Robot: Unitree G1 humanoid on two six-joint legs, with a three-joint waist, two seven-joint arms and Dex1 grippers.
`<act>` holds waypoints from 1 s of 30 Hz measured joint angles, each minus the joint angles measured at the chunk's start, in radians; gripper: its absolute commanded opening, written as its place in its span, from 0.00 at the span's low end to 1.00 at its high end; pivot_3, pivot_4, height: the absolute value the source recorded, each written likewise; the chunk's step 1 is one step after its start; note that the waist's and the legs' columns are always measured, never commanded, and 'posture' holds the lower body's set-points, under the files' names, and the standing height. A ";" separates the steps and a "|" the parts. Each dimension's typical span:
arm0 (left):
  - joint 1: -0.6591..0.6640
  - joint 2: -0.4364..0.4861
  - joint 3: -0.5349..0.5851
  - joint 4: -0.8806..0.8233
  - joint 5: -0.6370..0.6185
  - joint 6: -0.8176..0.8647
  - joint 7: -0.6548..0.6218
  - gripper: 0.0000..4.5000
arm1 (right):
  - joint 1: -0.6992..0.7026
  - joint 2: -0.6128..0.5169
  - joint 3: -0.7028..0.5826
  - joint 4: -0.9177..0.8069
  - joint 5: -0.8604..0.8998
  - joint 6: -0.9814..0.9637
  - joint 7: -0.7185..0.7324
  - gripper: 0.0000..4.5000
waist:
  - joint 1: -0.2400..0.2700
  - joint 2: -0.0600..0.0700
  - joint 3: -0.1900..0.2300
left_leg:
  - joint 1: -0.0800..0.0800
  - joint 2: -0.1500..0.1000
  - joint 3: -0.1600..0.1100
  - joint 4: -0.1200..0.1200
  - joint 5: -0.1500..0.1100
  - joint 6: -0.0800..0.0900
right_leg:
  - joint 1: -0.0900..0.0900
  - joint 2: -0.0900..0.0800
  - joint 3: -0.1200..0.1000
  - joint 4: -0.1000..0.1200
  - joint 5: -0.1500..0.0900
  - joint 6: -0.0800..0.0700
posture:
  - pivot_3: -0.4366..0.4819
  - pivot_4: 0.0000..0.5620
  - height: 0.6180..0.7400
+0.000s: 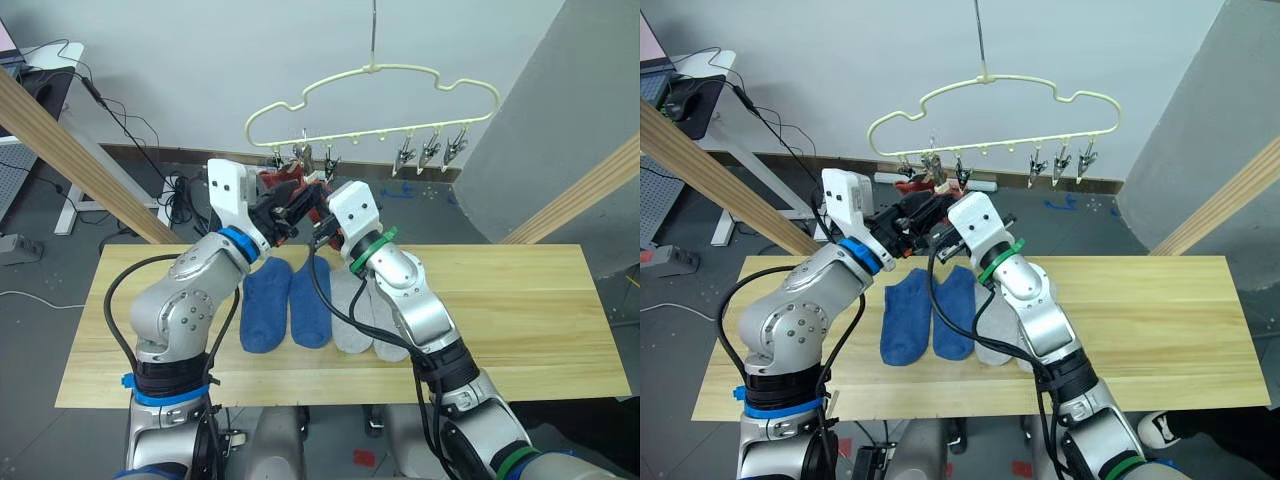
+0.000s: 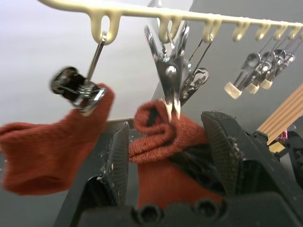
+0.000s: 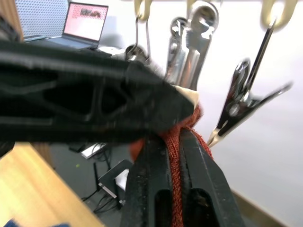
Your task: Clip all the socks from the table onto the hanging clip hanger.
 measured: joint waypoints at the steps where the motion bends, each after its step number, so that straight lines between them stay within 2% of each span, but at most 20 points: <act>1: 0.003 0.004 0.000 0.000 0.007 -0.004 -0.005 0.61 | 0.005 -0.003 -0.001 -0.001 0.001 0.009 0.001 0.33 | 0.000 0.000 0.000 | 0.000 0.000 0.000 0.000 0.000 0.000 | 0.000 0.000 0.000 0.000 0.000 0.000 | 0.37 0.62 1.00; 3: 0.006 0.014 0.000 0.000 0.013 -0.006 -0.017 0.61 | 0.008 -0.010 -0.001 -0.015 0.001 0.025 0.006 0.48 | 0.000 0.000 0.000 | 0.000 0.000 0.000 0.000 0.000 0.000 | 0.000 0.000 0.000 0.000 0.000 0.000 | 0.37 0.62 1.00; 12: 0.032 0.050 -0.007 -0.010 0.045 -0.034 -0.065 0.61 | 0.061 -0.077 -0.001 -0.117 0.000 0.089 0.046 0.48 | 0.001 0.000 0.000 | 0.000 0.000 0.000 0.000 0.000 0.000 | 0.000 0.000 0.000 0.000 0.000 0.000 | 0.38 0.62 1.00; 19: 0.088 0.185 -0.035 -0.031 0.098 -0.128 -0.233 0.61 | 0.106 -0.123 -0.035 -0.281 0.035 0.179 0.080 0.48 | -0.004 0.000 0.000 | 0.000 0.000 0.000 -0.001 0.000 0.000 | 0.000 0.000 0.000 0.001 0.000 0.000 | 0.39 0.63 1.00; 24: 0.101 0.278 -0.035 -0.041 0.100 -0.183 -0.373 0.61 | 0.072 -0.083 -0.080 -0.320 0.103 0.276 0.073 0.48 | -0.003 0.000 0.000 | 0.000 0.000 0.000 0.000 0.000 0.000 | -0.001 0.000 0.000 0.001 0.000 0.000 | 0.41 0.64 1.00; 30: 0.068 0.301 -0.035 -0.037 0.100 -0.212 -0.444 0.61 | -0.053 -0.050 -0.130 -0.296 0.158 0.343 0.048 0.48 | 0.000 0.000 0.000 | 0.000 0.000 0.000 -0.001 0.000 0.000 | -0.001 0.000 0.000 0.000 0.000 0.000 | 0.41 0.63 1.00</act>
